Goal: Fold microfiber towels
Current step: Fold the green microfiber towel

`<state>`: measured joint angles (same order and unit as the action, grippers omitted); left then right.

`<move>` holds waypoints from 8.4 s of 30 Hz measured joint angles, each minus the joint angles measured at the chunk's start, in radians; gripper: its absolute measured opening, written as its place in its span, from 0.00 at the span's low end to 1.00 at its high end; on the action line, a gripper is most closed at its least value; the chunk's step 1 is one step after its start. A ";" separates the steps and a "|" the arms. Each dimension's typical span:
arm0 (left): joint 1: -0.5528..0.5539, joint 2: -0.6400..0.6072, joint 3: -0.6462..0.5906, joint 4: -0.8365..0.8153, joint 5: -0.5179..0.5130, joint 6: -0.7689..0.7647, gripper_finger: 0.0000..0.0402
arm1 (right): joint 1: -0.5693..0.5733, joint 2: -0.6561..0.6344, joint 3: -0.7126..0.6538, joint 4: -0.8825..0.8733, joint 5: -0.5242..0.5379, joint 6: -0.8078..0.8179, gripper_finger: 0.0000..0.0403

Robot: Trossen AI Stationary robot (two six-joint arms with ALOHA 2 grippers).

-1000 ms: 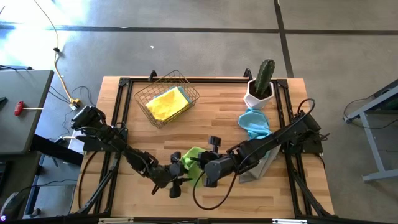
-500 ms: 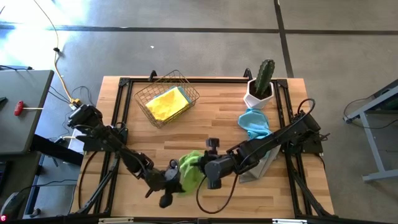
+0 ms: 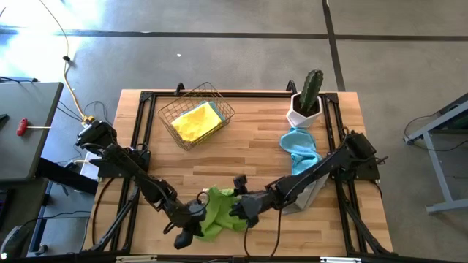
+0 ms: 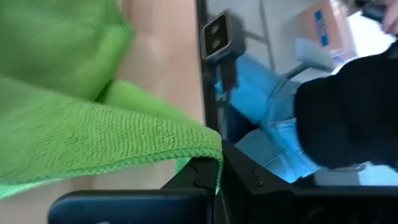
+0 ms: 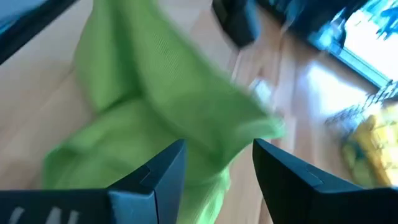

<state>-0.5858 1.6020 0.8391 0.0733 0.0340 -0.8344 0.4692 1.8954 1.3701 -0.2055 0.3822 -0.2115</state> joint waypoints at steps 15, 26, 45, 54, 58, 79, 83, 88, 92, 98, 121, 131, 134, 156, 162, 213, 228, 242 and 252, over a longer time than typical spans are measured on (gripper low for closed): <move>-0.017 0.000 0.000 -0.182 -0.151 0.070 0.00 | -0.269 0.014 -0.125 0.340 -0.455 0.411 0.45; -0.017 0.000 0.000 -0.191 -0.152 0.071 0.00 | -0.286 0.149 -0.084 0.471 -0.571 0.592 0.45; -0.017 0.000 0.000 -0.205 -0.152 0.067 0.00 | -0.283 0.324 0.066 0.419 -0.618 0.610 0.45; -0.040 0.000 0.000 -0.256 -0.143 -0.006 0.00 | -0.285 0.313 0.070 0.322 -0.617 0.596 0.13; -0.052 0.000 0.000 -0.330 -0.121 -0.074 0.00 | -0.285 0.297 0.070 0.229 -0.613 0.571 0.03; 0.077 0.000 0.542 -1.468 -0.625 0.229 0.00 | -0.111 -0.151 0.070 -0.297 0.122 0.363 0.00; 0.107 0.000 0.684 -1.581 -0.825 0.344 0.00 | -0.087 -0.212 0.069 -0.350 0.249 0.285 0.00; 0.149 0.000 0.797 -1.592 -0.966 0.516 0.00 | -0.080 -0.261 0.069 -0.381 0.329 0.141 0.00; 0.182 0.000 0.858 -1.592 -1.060 0.632 0.00 | -0.076 -0.310 0.069 -0.388 0.411 0.016 0.00; 0.240 0.000 0.920 -1.592 -1.202 0.736 0.00 | -0.110 -0.399 0.069 -0.387 0.487 -0.084 0.00; 0.188 0.007 0.832 -1.441 -0.601 0.314 0.00 | -0.085 -0.393 -0.022 -0.509 -0.073 0.375 0.00; 0.074 0.136 0.587 -0.996 -0.326 0.311 0.00 | 0.059 -0.259 -0.255 -0.115 -0.256 0.633 0.00; 0.067 0.172 0.586 -0.952 -0.246 0.317 0.00 | 0.088 -0.237 -0.256 -0.062 -0.279 0.653 0.00; 0.313 -0.069 0.664 -1.108 -1.222 1.031 0.00 | -0.095 -0.271 0.209 -0.666 0.638 -0.166 0.00; 0.393 -0.117 0.795 -1.057 -1.369 1.144 0.00 | -0.209 -0.273 0.424 -0.793 0.630 -0.195 0.00; 0.361 0.361 0.657 -1.084 -0.595 0.768 0.00 | 0.017 -0.228 -0.395 -0.351 0.093 0.971 0.00; 0.502 0.362 0.519 -0.880 -0.617 0.760 0.00 | -0.125 -0.229 -0.404 -0.396 0.095 0.910 0.00; 0.540 0.419 0.512 -0.820 -0.628 0.745 0.00 | -0.144 -0.212 -0.404 -0.435 0.137 0.891 0.20; 0.558 0.439 0.512 -0.761 -0.650 0.741 0.00 | -0.140 -0.214 -0.404 -0.509 0.215 0.960 0.43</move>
<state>-0.0281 2.0415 1.3514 -0.6873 -0.6159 -0.0937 0.3293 1.6814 0.9657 -0.7141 0.5976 0.7486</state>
